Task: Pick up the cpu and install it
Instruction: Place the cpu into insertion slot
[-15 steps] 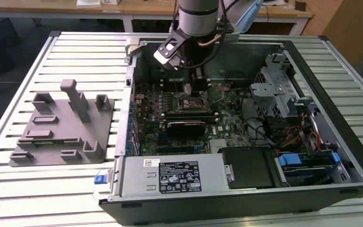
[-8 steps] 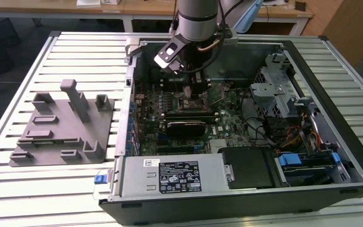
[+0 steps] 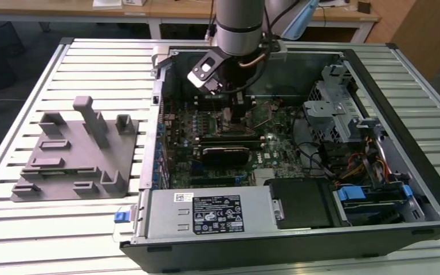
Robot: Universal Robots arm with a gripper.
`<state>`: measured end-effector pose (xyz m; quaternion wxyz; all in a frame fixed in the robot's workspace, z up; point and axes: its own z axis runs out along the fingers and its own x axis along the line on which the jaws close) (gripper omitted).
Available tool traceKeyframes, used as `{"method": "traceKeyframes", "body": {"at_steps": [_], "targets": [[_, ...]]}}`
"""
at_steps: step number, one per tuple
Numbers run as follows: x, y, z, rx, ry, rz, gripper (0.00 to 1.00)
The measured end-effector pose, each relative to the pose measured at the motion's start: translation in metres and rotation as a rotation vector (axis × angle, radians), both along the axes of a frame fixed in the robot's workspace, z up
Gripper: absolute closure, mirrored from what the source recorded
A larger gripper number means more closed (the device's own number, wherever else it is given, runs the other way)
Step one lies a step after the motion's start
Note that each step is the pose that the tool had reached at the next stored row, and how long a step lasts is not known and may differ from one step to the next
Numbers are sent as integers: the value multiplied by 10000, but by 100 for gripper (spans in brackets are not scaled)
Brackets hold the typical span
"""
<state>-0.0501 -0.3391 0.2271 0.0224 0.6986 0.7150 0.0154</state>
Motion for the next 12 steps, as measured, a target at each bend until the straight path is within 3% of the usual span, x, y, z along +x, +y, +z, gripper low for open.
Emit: {"method": "traceKeyframes", "body": {"at_steps": [12], "targets": [[6, 8, -131, -1, 0, -117, 47]]}}
